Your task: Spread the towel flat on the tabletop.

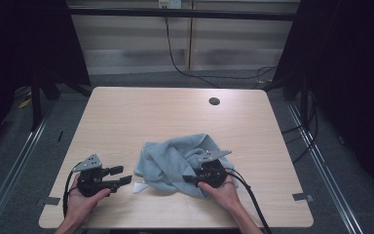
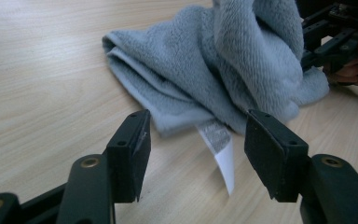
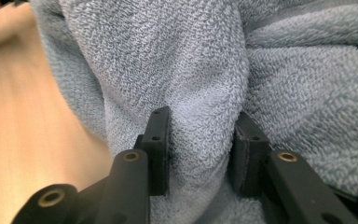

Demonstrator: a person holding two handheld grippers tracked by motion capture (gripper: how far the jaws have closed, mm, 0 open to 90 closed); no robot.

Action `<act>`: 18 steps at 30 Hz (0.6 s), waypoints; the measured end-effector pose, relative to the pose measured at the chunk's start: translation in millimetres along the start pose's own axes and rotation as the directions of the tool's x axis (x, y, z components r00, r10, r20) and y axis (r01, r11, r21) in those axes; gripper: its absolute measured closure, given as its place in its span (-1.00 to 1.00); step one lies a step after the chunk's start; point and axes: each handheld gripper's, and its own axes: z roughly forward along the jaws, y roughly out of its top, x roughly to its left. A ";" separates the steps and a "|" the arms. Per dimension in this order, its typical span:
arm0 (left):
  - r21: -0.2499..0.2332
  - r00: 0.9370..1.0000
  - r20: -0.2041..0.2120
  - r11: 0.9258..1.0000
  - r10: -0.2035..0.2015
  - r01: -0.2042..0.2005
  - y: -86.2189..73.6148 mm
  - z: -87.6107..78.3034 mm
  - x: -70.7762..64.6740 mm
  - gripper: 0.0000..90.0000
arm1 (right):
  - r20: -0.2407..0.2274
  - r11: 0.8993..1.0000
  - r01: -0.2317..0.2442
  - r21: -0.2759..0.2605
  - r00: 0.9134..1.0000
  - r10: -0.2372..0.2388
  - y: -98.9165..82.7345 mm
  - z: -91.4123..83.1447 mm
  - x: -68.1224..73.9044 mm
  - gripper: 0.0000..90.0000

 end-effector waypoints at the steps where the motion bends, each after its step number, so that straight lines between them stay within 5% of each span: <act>1: 0.001 1.000 0.000 1.000 0.000 0.000 0.2 0.3 -0.2 -0.09 | 0.004 1.000 0.011 0.002 1.000 -0.011 0.7 -1.5 3.1 0.36; 7: 0.007 1.000 0.016 1.000 0.009 -0.010 1.9 6.0 -5.9 -0.05 | 0.011 0.999 0.016 -0.032 1.000 -0.016 2.4 -20.4 11.8 0.11; 13: 0.051 0.999 0.026 0.998 0.024 -0.025 5.0 21.5 -9.5 0.01 | 0.002 0.999 0.038 -0.015 0.999 -0.038 -5.3 -28.4 15.1 0.09; 18: 0.080 1.000 0.012 0.997 0.010 -0.011 2.6 26.6 -7.5 -0.14 | -0.002 0.998 0.058 -0.018 0.998 -0.058 -3.4 -29.2 13.9 0.87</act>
